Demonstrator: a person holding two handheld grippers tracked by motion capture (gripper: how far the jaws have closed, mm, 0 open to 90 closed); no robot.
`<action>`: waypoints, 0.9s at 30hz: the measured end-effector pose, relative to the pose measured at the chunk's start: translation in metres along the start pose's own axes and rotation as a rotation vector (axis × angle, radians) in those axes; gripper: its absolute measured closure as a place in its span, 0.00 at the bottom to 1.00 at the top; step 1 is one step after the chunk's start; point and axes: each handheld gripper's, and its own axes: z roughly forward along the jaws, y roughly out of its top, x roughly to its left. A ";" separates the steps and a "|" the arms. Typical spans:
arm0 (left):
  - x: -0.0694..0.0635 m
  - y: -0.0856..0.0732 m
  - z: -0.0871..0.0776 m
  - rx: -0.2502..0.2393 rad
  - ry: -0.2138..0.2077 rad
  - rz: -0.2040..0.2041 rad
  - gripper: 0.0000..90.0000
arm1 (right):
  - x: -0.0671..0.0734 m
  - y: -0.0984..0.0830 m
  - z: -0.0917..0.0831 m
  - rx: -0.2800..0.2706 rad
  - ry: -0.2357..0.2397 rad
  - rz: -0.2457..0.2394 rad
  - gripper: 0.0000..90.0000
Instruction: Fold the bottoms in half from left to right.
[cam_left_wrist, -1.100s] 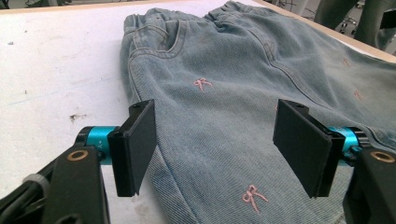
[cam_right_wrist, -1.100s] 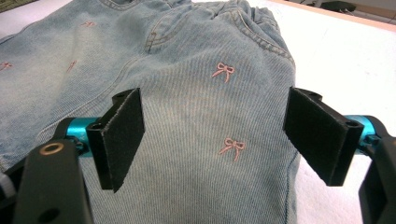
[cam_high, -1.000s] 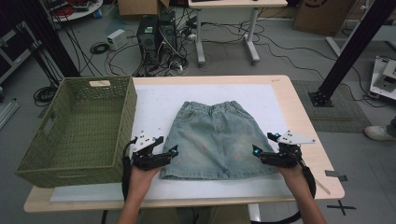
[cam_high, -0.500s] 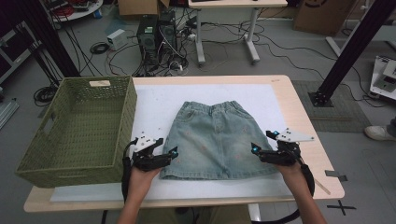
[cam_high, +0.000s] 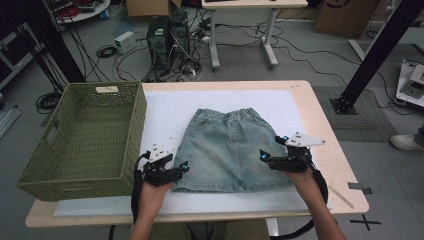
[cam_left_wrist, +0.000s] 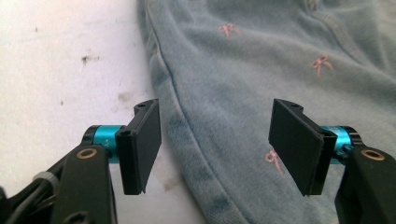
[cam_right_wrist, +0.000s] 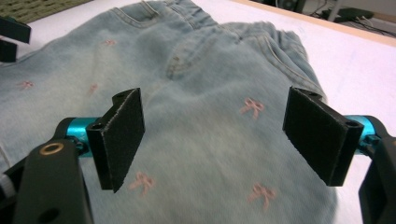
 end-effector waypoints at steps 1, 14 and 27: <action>0.000 -0.001 0.001 0.009 0.004 0.000 0.38 | 0.002 0.002 0.002 -0.001 0.007 0.000 0.24; -0.002 -0.002 0.007 0.071 0.035 0.005 0.65 | 0.026 0.032 0.046 0.050 0.113 -0.011 0.24; -0.003 -0.002 0.007 0.071 0.063 0.014 0.87 | 0.062 0.063 0.111 0.109 0.204 -0.038 0.26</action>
